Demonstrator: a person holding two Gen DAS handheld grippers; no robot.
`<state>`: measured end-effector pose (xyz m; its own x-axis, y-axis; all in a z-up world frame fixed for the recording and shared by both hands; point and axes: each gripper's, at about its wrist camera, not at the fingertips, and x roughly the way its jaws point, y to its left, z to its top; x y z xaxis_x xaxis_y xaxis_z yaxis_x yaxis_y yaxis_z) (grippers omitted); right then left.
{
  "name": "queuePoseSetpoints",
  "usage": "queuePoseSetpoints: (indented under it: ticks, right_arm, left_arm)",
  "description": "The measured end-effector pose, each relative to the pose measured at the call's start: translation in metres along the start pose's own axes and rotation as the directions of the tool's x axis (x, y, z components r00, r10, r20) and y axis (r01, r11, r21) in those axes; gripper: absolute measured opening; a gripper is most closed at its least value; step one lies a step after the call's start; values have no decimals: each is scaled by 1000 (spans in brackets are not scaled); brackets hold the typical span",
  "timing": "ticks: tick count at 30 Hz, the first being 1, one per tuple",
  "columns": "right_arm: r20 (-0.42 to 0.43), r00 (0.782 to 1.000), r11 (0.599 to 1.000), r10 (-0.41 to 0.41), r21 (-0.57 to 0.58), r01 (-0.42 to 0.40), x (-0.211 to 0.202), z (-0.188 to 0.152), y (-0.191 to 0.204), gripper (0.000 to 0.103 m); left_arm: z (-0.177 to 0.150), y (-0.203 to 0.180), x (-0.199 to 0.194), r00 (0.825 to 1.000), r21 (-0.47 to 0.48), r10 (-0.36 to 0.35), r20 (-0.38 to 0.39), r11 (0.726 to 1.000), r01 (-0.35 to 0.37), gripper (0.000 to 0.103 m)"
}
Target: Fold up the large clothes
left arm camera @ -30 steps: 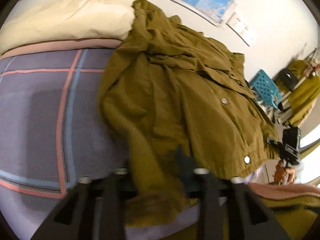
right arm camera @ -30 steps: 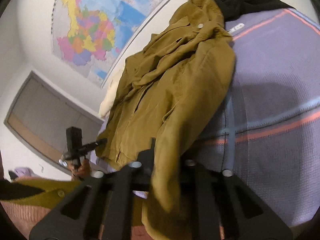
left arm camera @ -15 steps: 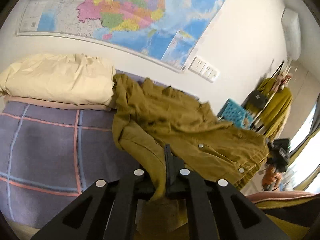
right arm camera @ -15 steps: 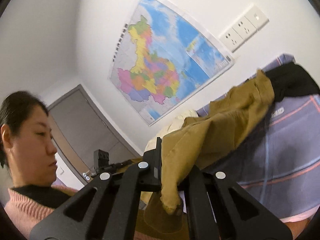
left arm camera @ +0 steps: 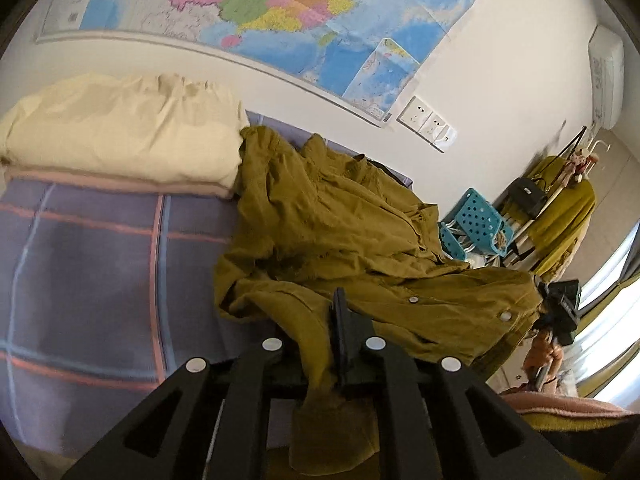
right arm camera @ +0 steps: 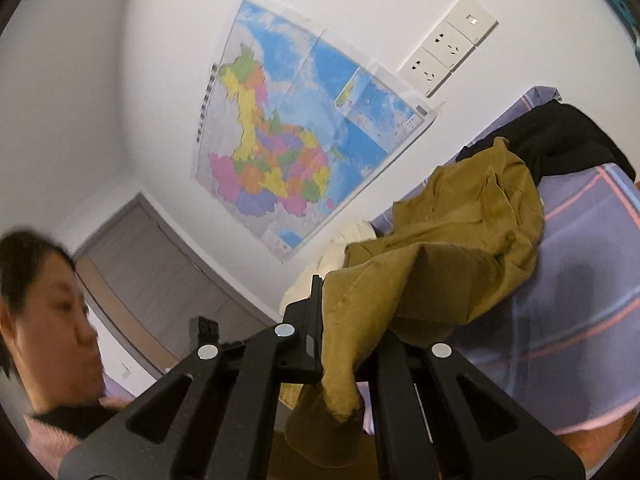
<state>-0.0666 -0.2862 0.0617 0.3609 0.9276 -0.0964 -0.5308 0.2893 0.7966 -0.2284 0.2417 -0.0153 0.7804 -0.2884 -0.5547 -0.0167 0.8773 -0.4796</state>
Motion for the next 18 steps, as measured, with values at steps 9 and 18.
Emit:
queuePoseSetpoints:
  ticks: [9, 18]
  right_arm:
    - [-5, 999, 997, -54, -48, 54, 43, 73, 1, 4]
    - [-8, 991, 990, -132, -49, 131, 89, 133, -17, 4]
  left_arm:
    - [72, -15, 14, 996, 39, 88, 24, 995, -89, 9]
    - [147, -11, 54, 990, 69, 138, 13, 988, -139, 9]
